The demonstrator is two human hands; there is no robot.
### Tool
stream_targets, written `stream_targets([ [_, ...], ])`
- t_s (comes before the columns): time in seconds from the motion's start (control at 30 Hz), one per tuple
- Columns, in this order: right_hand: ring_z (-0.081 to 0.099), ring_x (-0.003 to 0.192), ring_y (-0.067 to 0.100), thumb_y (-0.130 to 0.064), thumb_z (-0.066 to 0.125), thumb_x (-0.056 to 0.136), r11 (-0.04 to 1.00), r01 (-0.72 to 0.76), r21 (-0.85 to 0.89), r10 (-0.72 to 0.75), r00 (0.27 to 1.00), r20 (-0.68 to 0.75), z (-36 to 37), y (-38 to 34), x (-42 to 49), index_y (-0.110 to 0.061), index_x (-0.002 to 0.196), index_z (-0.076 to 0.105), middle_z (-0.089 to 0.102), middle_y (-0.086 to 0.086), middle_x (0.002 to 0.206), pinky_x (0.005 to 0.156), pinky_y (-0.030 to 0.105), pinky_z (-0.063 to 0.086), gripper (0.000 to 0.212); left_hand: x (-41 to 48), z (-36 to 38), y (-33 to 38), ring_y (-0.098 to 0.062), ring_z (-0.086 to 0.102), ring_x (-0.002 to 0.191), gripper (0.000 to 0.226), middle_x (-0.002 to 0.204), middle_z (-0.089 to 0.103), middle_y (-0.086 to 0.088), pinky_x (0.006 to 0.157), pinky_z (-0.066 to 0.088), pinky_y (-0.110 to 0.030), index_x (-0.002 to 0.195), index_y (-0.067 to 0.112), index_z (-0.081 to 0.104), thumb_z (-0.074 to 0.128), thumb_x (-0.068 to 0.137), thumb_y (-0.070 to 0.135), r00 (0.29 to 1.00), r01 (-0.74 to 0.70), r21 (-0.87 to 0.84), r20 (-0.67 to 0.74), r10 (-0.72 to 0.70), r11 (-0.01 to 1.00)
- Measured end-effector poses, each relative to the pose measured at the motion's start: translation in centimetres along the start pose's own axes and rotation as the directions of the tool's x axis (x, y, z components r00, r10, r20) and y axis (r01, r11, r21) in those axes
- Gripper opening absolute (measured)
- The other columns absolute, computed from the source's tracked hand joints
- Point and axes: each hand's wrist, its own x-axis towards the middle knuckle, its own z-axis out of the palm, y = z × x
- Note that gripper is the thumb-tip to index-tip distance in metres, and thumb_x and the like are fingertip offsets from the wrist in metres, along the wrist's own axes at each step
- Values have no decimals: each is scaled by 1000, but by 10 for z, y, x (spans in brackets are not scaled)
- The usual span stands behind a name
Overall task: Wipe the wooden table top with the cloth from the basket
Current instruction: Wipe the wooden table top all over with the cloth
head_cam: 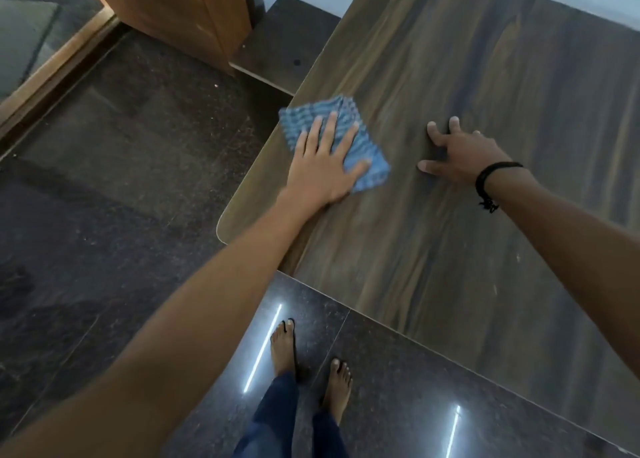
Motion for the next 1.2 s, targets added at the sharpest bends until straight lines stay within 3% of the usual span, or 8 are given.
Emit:
stream_targets([
  [0.13, 29, 144, 48, -57, 52, 98, 1000, 2, -16, -3, 1000, -13, 6, 4, -1, -30, 162, 7, 1, 14, 168, 113, 50, 30, 82, 48, -17, 15, -25, -17, 154, 72, 168, -16, -3, 123, -11, -44, 160, 37, -3, 20, 100, 69, 994, 68, -32, 90, -65, 997],
  [0.33, 29, 144, 48, -57, 48, 100, 999, 19, -42, -20, 1000, -18, 2, 0, -3, -27, 162, 6, -1, 16, 168, 114, 50, 28, 81, -124, 42, 22, -28, -3, 156, 70, 170, -1, -5, 126, 3, -46, 162, 35, 5, 20, 101, 67, 997, -43, 13, -59, 44, 999],
  [0.43, 27, 144, 49, -57, 47, 100, 999, 4, -46, -5, 1000, -24, 2, 0, -2, -27, 162, 5, -2, 16, 168, 115, 51, 28, 81, -187, 62, 23, -31, 4, 156, 69, 170, 6, -4, 125, 11, -48, 161, 35, 14, 23, 101, 67, 997, 1, 16, -76, 0, 1000],
  [0.53, 25, 145, 50, -55, 46, 101, 999, 1, -40, -1, 1000, -13, 2, -2, -2, -27, 162, 4, -3, 16, 168, 116, 51, 26, 80, -195, 68, 24, -32, 8, 155, 68, 169, 10, -4, 125, 13, -48, 160, 34, 19, 26, 101, 66, 993, 53, 21, -107, -51, 998],
  [0.7, 27, 145, 48, -56, 47, 100, 997, 25, -70, -25, 1000, -3, 0, 1, 1, -29, 162, 4, -3, 15, 168, 116, 49, 27, 80, -141, 54, 30, -34, 5, 155, 72, 169, 6, -6, 125, 8, -49, 161, 34, 16, 20, 98, 69, 996, 7, 29, -93, -5, 1000],
  [0.93, 24, 149, 39, -49, 57, 98, 977, 80, -197, -60, 992, 108, -27, 37, 16, -50, 156, 2, -2, -2, 169, 116, 47, 30, 80, 50, -1, 56, -30, -16, 154, 71, 168, -15, -2, 124, -10, -47, 159, 40, -4, 17, 99, 70, 999, 23, -30, 46, -22, 999],
  [1.07, 34, 145, 37, -56, 66, 90, 992, -9, -124, 14, 999, 35, -21, 52, 18, -41, 159, 1, -2, 5, 169, 111, 45, 33, 96, 129, -25, 65, -30, -19, 153, 71, 167, -20, -1, 122, -12, -46, 159, 39, -6, 17, 99, 70, 994, 20, -47, 111, -15, 999],
  [1.2, 35, 145, 36, -58, 73, 83, 998, -28, -55, 27, 999, -18, -21, 56, 17, -33, 161, 6, 3, 7, 169, 111, 42, 33, 106, 136, -27, 65, -30, -16, 154, 69, 168, -15, -3, 123, -11, -46, 160, 38, -2, 18, 101, 67, 997, -7, -40, 72, 9, 999],
])
